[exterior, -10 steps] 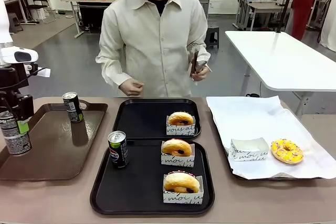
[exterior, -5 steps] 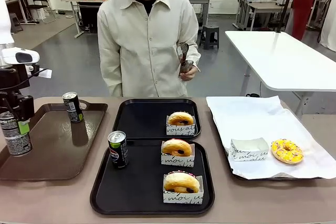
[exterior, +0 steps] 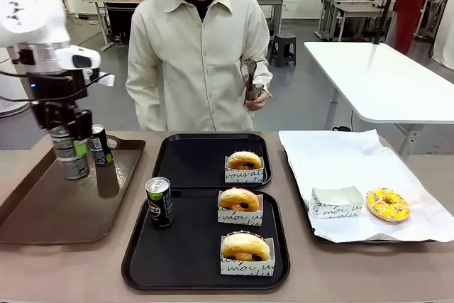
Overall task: Set up donuts and drinks on trays.
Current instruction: Pick up one Pepsi coke from the Handle tray and place it on the Flat Tray without a Pepsi coke.
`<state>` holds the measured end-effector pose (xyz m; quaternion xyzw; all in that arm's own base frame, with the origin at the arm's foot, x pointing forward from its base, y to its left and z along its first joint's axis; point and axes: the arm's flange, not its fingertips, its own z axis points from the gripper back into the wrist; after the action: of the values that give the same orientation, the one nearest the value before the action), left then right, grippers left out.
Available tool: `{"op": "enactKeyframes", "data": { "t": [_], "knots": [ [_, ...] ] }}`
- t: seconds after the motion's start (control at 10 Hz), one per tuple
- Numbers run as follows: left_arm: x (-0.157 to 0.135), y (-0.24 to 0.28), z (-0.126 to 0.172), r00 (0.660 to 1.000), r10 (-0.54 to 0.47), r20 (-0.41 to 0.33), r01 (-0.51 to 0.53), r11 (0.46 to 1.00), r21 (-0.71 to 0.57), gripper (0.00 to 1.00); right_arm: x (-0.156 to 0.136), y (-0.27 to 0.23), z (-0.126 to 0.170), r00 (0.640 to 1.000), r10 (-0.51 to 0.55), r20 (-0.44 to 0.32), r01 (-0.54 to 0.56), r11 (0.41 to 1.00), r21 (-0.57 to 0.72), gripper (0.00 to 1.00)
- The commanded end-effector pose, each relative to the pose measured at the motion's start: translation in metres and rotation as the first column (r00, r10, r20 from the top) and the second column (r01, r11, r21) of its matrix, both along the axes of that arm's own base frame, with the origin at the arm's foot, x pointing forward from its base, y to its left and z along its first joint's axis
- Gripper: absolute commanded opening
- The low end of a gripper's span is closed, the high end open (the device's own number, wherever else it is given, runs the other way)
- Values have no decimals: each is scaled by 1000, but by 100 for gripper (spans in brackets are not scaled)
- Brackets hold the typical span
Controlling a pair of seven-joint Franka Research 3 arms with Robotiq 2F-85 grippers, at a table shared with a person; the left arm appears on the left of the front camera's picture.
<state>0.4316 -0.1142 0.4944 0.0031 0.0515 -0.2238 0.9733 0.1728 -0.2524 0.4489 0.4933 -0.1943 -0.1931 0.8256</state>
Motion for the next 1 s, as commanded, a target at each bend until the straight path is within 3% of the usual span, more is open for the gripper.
{"op": "enactKeyframes", "data": {
  "t": [0.0,0.3,0.4,0.9],
  "knots": [
    [29,-16,0,1000,15,-24,-16,1000,-9,59,0,-1,0,1000,7,20,-7,1000,9,100],
    [29,-25,-8,998,25,-62,-24,1000,15,59,0,-1,0,1000,7,20,-7,1000,9,100],
    [35,-23,-12,1000,-7,-30,7,1000,-5,59,0,-1,0,1000,7,20,-7,1000,9,100],
    [35,-23,-12,1000,-7,-30,7,1000,-5,59,0,-1,0,1000,7,20,-7,1000,9,100]
  ]
}}
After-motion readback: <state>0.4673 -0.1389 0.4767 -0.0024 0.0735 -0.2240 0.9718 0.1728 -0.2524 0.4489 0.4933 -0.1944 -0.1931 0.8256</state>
